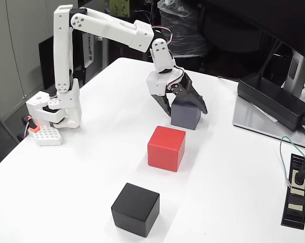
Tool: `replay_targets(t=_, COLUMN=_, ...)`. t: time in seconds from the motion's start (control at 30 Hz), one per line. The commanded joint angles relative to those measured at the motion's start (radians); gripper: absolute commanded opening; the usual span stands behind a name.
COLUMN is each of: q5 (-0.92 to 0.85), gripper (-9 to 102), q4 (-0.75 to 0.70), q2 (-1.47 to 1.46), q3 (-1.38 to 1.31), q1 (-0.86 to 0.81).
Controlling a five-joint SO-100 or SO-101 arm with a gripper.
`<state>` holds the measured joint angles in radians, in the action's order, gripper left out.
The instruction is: Stack the three blocks in an ordered color.
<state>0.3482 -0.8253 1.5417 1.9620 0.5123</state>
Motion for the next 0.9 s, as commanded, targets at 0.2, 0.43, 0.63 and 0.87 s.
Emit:
replay_targets(t=0.2, q5=0.005, gripper=22, q4=0.021, q2=-0.020, q3=-0.032, q1=-0.044)
replay_targets(t=0.43, q5=-0.008, gripper=-2, q4=0.025, q2=-0.018, q3=-0.038, q1=-0.044)
replay_targets(t=0.63, q5=-0.008, gripper=1, q4=0.017, q2=-0.006, q3=-0.048, q1=-0.043)
replay_targets(t=0.87, q5=-0.008, gripper=1, q4=-0.064, q2=0.026, q3=-0.138, q1=-0.054)
